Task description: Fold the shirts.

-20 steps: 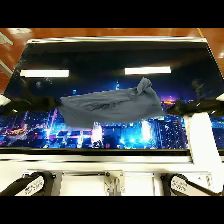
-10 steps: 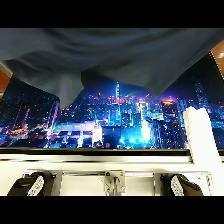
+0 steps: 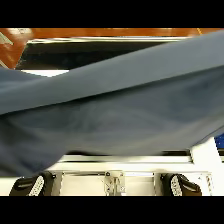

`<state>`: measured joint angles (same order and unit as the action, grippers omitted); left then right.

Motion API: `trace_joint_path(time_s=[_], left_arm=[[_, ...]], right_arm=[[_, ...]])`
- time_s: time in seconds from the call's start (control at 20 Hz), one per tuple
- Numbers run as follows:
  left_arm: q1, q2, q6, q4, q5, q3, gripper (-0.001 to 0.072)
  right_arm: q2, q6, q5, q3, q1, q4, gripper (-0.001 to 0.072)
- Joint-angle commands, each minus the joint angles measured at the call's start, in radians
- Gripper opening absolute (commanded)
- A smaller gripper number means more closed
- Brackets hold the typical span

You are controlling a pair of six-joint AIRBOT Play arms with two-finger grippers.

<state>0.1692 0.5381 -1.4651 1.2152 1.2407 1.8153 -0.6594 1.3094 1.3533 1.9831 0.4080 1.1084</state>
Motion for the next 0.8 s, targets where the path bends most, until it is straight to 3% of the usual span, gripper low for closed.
trace_joint_path(time_s=[0.0, 0.2, 0.45, 0.6, 0.75], left_arm=[[0.001, -0.008, -0.032, 0.076, 0.2, -0.048, 0.0038], [0.001, -0.008, -0.033, 0.076, 0.24, -0.222, 0.0038], [0.0, 0.062, -0.032, 0.075, 0.187, -0.479, 0.0038], [0.0, 0.177, -0.031, 0.069, 0.01, -0.567, 0.0039], [-0.002, 0.359, 0.002, 0.044, -0.159, -0.577, 0.004]], right_arm=[[0.0, 0.068, 0.264, 0.004, 0.0, 0.135, 0.0065], [-0.08, 0.124, 0.502, -0.028, 0.0, 0.15, 0.0064], [-0.197, 0.13, 0.484, -0.364, -0.001, 0.111, 0.0064], [-0.334, 0.122, 0.264, -0.533, -0.009, -0.019, 0.0064], [-0.503, 0.081, -0.077, -0.536, -0.164, 0.062, 0.0064]])
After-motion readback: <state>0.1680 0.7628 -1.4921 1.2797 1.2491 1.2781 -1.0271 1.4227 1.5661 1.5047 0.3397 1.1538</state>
